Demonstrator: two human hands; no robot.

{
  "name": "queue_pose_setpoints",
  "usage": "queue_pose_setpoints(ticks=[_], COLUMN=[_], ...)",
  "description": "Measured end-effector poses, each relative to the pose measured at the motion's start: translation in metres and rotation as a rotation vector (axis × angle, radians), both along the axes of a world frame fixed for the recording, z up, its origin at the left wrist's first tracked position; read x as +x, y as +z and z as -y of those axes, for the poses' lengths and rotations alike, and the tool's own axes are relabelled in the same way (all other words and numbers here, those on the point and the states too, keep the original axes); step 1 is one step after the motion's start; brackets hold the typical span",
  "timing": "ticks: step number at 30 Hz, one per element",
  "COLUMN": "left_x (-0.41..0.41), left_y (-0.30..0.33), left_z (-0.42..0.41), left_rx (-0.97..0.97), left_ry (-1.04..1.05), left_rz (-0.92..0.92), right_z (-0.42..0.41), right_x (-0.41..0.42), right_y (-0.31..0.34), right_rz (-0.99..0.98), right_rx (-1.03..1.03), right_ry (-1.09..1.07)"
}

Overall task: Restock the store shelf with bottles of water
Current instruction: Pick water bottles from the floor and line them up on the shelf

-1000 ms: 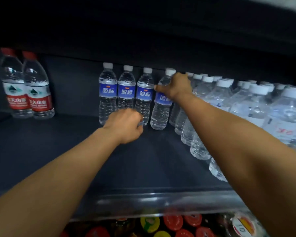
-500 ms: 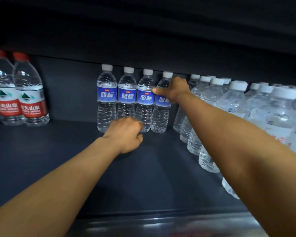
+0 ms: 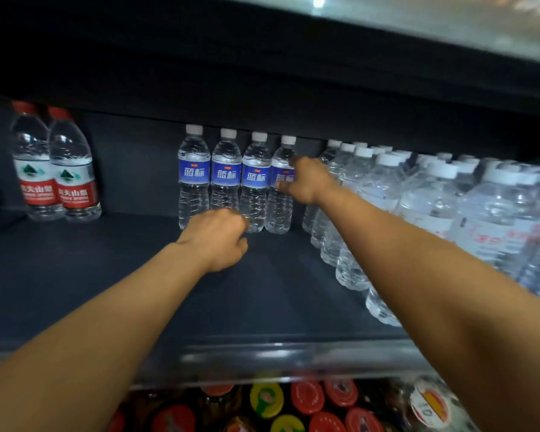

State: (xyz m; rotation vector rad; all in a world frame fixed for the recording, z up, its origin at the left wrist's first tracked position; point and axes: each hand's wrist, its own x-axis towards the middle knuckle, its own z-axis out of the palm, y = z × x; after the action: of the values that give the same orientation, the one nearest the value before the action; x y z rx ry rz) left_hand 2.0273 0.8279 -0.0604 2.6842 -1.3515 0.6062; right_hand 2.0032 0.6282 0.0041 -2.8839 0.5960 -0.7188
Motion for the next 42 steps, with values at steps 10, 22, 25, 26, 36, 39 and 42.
queue_pose_setpoints(ticks=[10, 22, 25, 26, 36, 39, 42], left_x=[-0.121, -0.294, -0.334, -0.346, -0.424, -0.426, -0.423], left_y=[0.005, -0.093, -0.14, -0.157, -0.312, -0.35, -0.379], left_z=[-0.073, -0.128, -0.132, -0.133, -0.137, -0.147, -0.154], left_rx=[0.031, 0.044, 0.095, 0.117, 0.303, 0.341, 0.37], left_ry=[0.075, 0.003, -0.036, -0.043, -0.061, -0.025, 0.017], left_rz=[-0.004, -0.125, -0.195, -0.232, -0.575, -0.65, -0.731], right_z=[-0.093, -0.179, -0.191, -0.195, -0.208, -0.213, -0.218], right_x=[-0.154, -0.362, -0.407, -0.422, -0.506, -0.508, -0.503], right_y=[-0.046, -0.177, -0.227, -0.245, -0.406, -0.436, -0.457], right_rz=[-0.087, -0.145, -0.183, -0.207, -0.356, -0.387, -0.456], right_rx=[-0.186, -0.058, 0.019, 0.055, 0.443, 0.503, 0.536], right_ry=[0.206, 0.278, 0.263, 0.251, 0.129, 0.091, 0.051])
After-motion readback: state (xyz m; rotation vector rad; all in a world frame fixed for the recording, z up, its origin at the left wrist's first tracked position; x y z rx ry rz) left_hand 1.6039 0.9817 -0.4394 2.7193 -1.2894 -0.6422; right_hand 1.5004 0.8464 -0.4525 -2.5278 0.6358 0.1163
